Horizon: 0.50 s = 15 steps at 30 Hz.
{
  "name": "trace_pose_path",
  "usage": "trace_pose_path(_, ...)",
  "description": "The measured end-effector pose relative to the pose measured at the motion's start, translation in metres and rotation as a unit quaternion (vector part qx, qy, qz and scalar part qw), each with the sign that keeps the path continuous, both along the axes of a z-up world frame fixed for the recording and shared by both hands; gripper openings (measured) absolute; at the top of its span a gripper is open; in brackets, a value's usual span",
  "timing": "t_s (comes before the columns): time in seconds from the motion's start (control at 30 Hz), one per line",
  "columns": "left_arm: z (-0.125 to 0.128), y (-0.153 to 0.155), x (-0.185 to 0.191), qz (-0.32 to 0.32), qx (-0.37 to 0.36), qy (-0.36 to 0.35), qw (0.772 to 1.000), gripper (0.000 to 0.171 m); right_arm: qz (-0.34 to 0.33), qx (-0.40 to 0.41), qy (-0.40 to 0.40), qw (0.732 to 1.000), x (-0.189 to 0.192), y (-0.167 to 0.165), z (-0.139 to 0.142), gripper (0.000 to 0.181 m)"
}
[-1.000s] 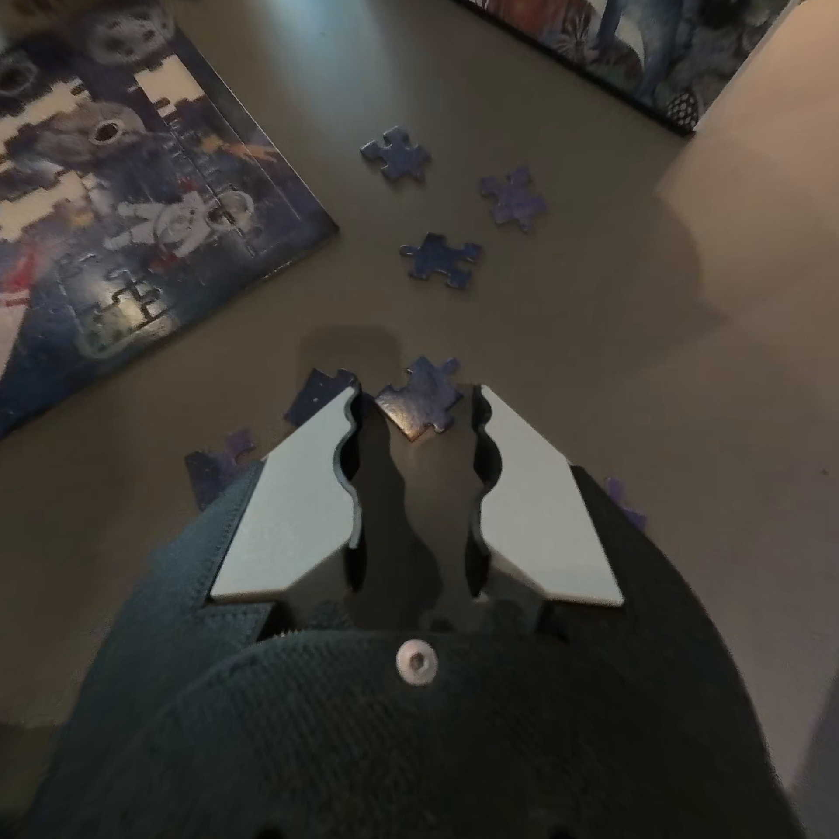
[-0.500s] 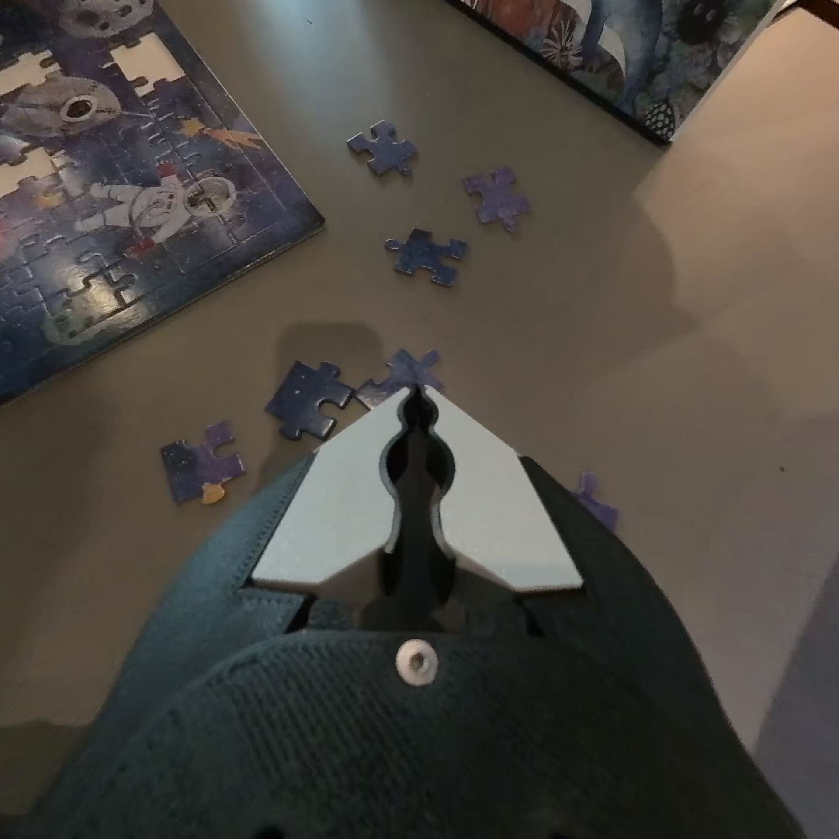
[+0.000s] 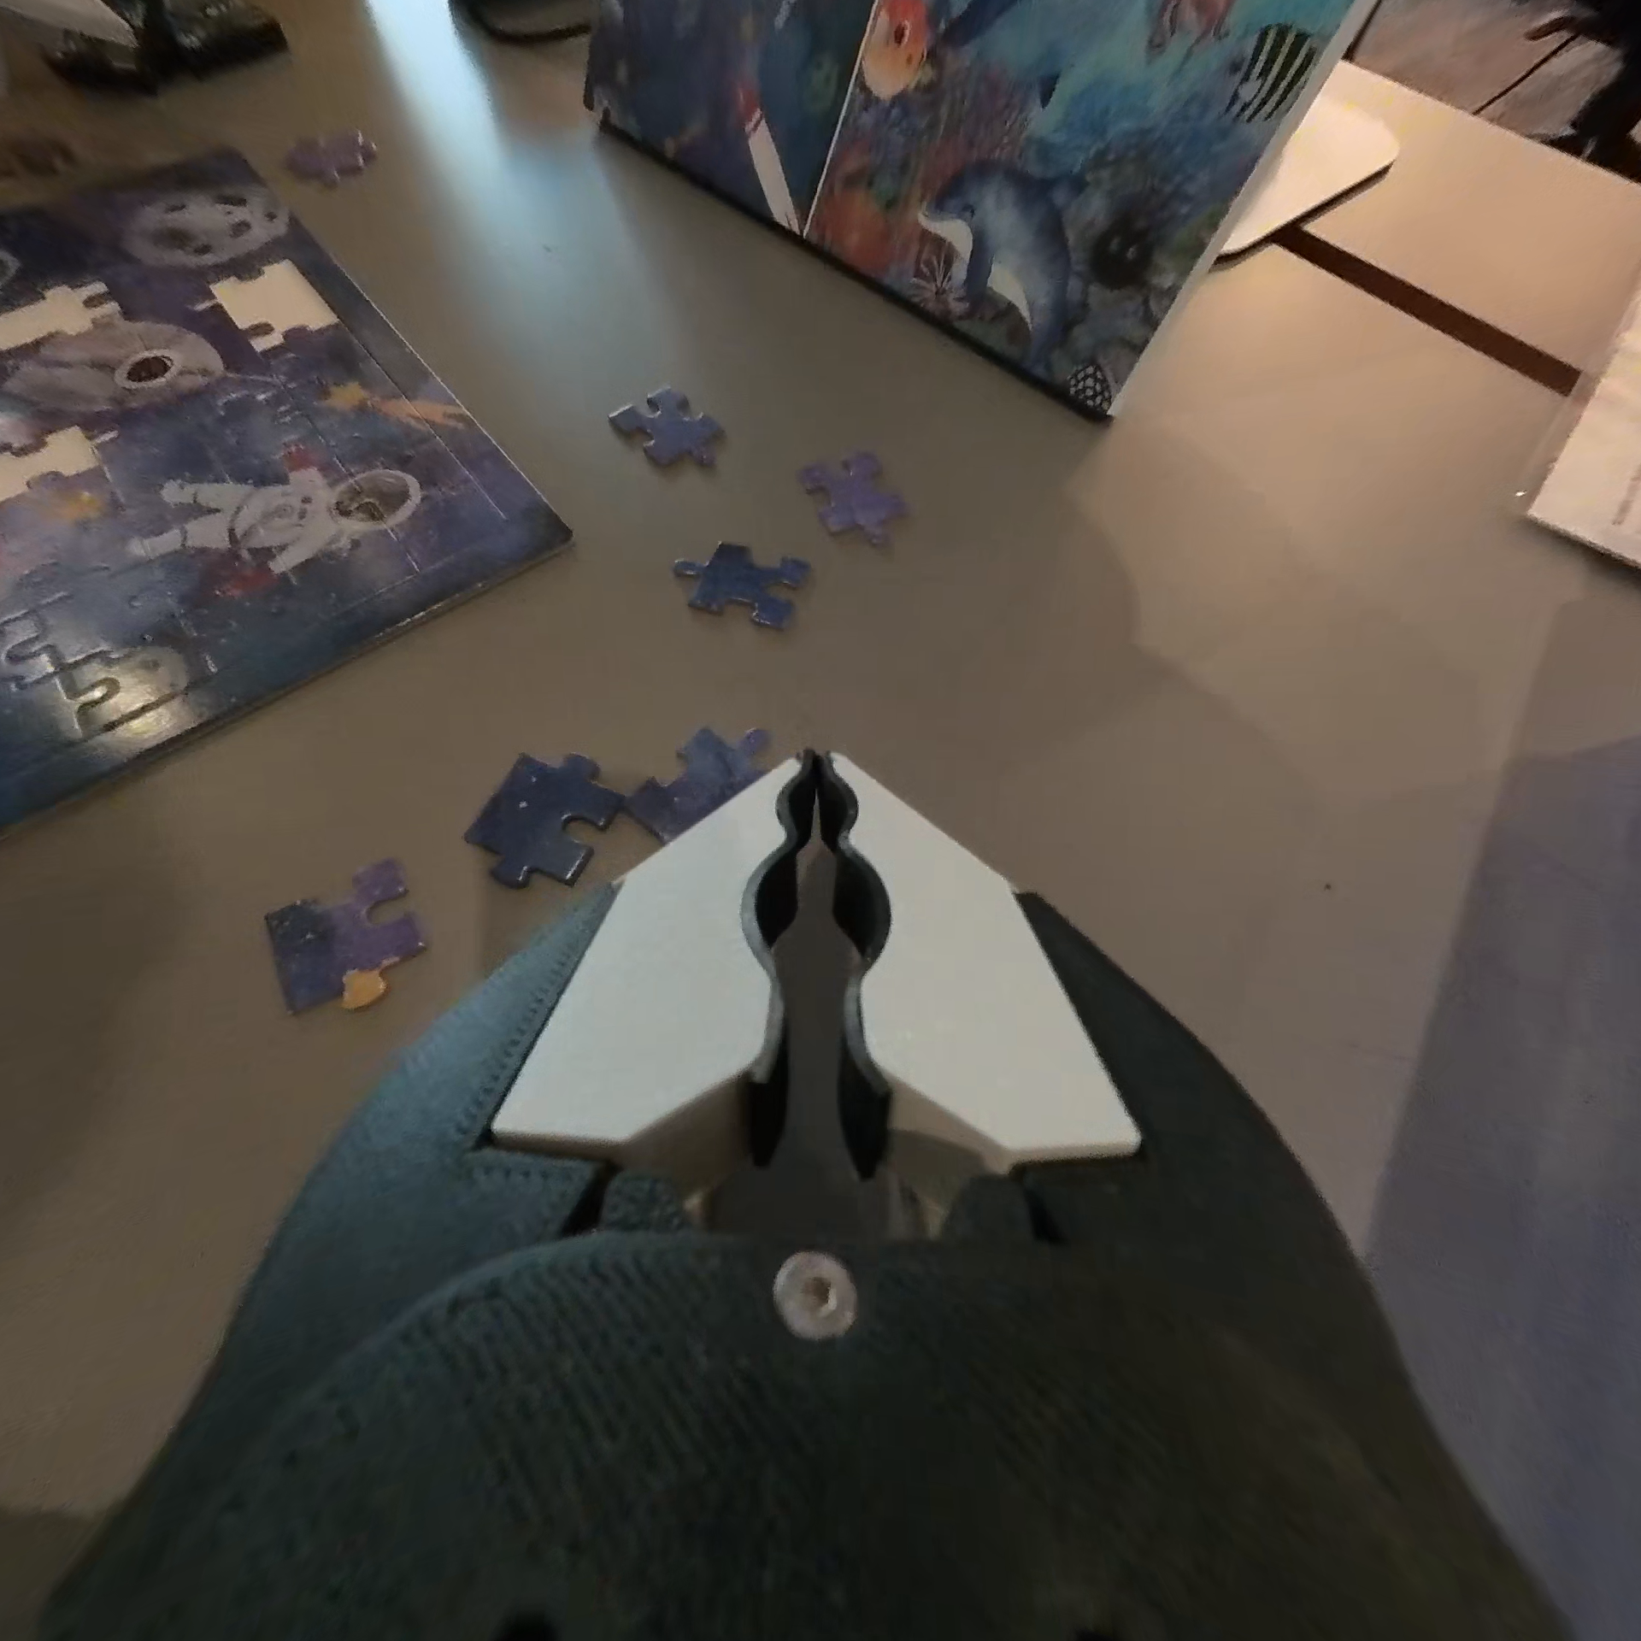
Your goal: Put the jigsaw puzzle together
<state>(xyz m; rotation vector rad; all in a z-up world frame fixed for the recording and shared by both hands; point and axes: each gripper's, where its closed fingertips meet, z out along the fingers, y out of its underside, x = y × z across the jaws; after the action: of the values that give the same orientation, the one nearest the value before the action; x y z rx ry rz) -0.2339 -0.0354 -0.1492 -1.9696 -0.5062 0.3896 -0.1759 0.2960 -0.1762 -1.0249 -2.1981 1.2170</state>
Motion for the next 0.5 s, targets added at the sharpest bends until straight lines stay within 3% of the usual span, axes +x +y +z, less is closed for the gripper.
trace_pose_path(0.2, 0.001, 0.000, 0.000, 0.002, 0.001, 0.003, 1.000, 0.015, -0.003, 0.007, -0.009, 1.000, -0.001, 0.001, -0.004, 0.000)
trace_pose_path(0.5, 0.013, -0.010, -0.007, 0.026, 0.037, 0.003, 0.999, 0.000, 0.007, 0.061, -0.046, 0.997, 0.000, -0.003, -0.024, 0.000)
